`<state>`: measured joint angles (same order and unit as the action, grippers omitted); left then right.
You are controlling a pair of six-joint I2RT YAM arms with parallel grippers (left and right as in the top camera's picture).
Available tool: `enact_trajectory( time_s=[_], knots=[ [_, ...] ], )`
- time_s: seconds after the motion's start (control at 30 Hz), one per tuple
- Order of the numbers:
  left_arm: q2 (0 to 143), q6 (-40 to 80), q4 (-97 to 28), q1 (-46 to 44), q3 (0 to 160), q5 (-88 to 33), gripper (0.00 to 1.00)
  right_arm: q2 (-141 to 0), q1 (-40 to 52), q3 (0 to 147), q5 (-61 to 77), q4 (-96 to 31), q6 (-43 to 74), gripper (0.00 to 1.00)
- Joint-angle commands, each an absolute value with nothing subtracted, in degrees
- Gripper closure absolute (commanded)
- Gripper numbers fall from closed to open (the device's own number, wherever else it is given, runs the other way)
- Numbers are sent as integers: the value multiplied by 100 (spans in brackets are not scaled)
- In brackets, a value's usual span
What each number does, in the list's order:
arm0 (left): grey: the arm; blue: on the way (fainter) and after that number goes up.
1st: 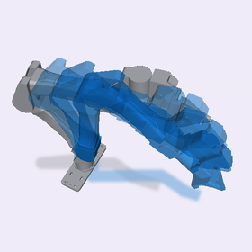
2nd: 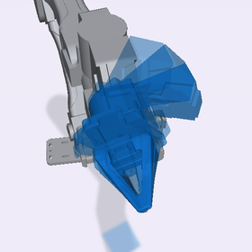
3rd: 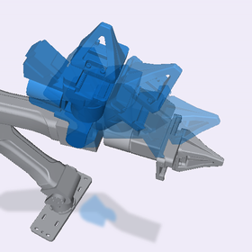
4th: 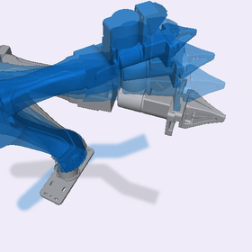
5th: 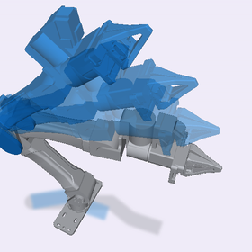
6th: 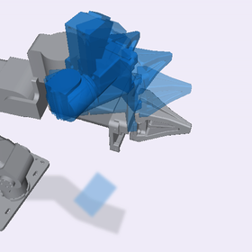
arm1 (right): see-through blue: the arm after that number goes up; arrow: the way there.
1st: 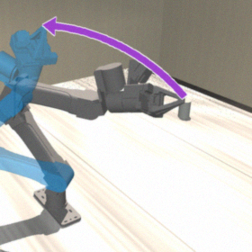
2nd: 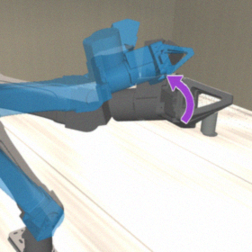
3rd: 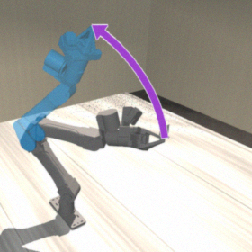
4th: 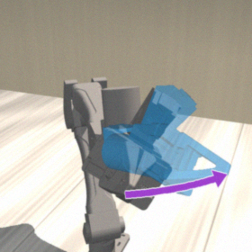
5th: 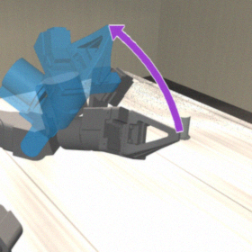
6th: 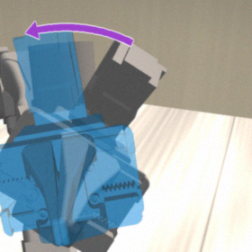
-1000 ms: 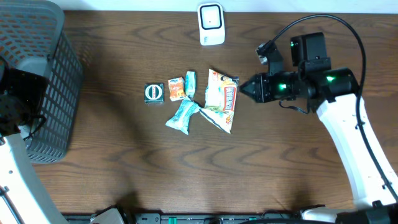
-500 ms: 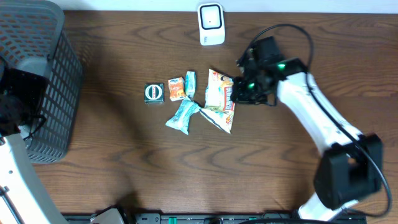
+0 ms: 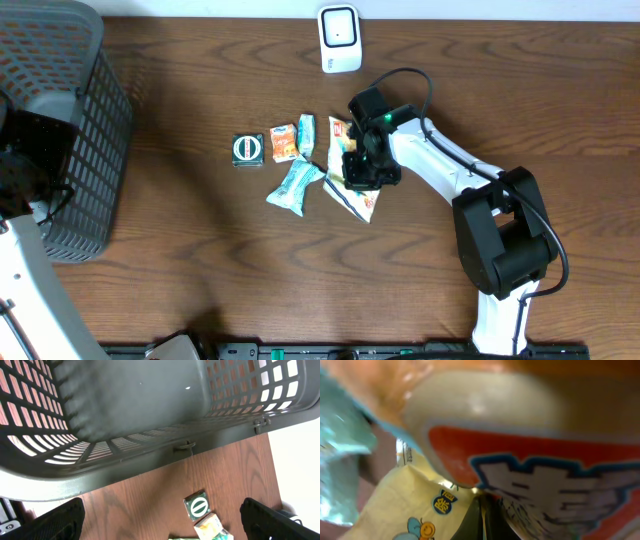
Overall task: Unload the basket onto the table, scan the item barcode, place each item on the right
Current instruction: 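Lower the right gripper and grasp the snack bag edge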
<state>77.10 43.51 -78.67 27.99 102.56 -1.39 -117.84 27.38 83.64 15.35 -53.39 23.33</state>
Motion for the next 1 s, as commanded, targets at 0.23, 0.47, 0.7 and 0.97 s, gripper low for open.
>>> enact_trajectory(
  time_s=[0.23, 0.47, 0.7, 0.97],
  knots=[
    [7710, 4362, -7885, 2821, 10272, -106, 2, -10217, 2792, 8449, 1170, -6331, 1944, 99],
    [7710, 4362, -7885, 2821, 10272, -106, 2, -10025, 3155, 8388, 397, -6637, 1990, 99],
    [7710, 4362, -7885, 2821, 10272, -106, 2, -10396, 3382, 7883, 292, -6259, 2355, 99],
    [7710, 4362, -7885, 2821, 10272, -106, 2, -10567, 3424, 6884, 388, -5199, 2491, 99]
  ],
)
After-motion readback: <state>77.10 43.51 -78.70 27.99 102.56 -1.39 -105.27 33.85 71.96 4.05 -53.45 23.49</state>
